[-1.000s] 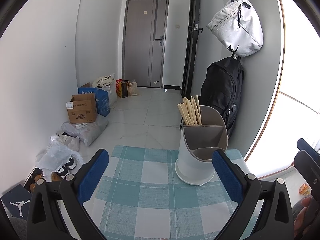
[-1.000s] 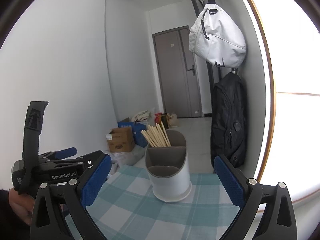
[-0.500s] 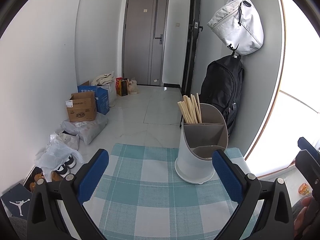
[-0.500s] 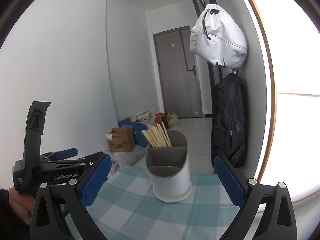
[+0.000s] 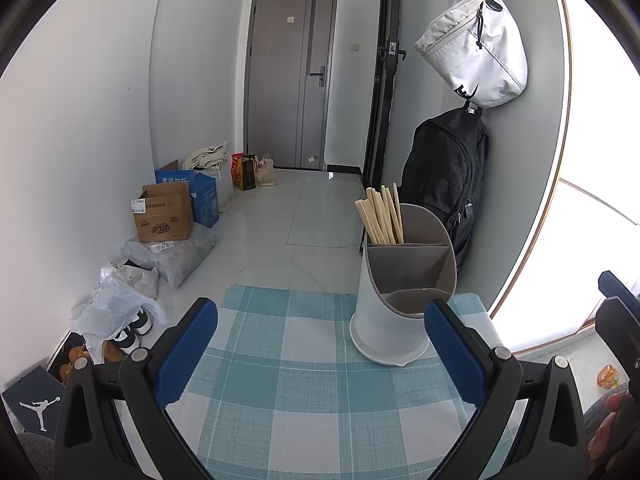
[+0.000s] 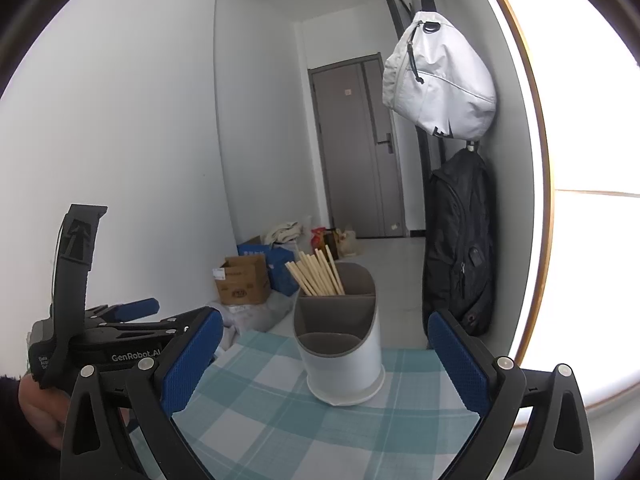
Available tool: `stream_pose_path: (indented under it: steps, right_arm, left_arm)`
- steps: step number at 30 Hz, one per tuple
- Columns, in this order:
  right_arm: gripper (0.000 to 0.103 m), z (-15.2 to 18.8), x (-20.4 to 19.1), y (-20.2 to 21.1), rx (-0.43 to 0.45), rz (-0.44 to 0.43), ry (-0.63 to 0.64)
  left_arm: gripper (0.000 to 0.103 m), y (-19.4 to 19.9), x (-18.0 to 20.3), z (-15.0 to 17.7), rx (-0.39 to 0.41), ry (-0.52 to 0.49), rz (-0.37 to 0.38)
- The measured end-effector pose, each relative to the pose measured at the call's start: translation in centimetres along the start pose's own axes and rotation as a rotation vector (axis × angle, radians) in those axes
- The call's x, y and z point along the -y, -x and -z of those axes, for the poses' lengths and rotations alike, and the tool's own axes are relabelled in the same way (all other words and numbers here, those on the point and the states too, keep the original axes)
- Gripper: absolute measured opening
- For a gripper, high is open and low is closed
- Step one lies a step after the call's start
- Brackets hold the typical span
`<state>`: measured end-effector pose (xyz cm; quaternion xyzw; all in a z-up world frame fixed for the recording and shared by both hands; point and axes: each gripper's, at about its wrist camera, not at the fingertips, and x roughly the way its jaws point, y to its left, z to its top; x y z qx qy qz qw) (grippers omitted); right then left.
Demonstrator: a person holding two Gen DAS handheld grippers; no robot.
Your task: Organize utensils
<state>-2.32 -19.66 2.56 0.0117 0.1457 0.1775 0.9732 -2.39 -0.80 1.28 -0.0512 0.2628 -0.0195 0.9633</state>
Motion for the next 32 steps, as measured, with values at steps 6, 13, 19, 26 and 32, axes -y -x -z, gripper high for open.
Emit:
stream_pose_path:
  steps: [6,13,19,26,32]
  right_arm:
    - [0.103,0.00,-0.03,-0.03,0.000,-0.002,0.001]
    - [0.103,-0.02,0.01,-0.05,-0.001,-0.002,0.001]
    - [0.103,0.00,0.03,-0.06,-0.003,-0.002,0.001]
    - [0.103,0.07,0.02,-0.03,-0.002,-0.005,0.000]
    - [0.103,0.14,0.12,-0.24,-0.011,-0.010,-0.005]
  left_arm:
    - [0.101,0.05,0.05,0.06,0.002,-0.006,-0.001]
    - [0.101,0.03,0.09,0.06,-0.001,-0.006,-0.001]
    - [0.101,0.04,0.08,0.13,-0.003,-0.007,0.004]
    - [0.101,0.07,0.05,0.16,0.000,-0.009,0.001]
    - [0.101,0.15,0.17,0.13,0.001,-0.019,-0.013]
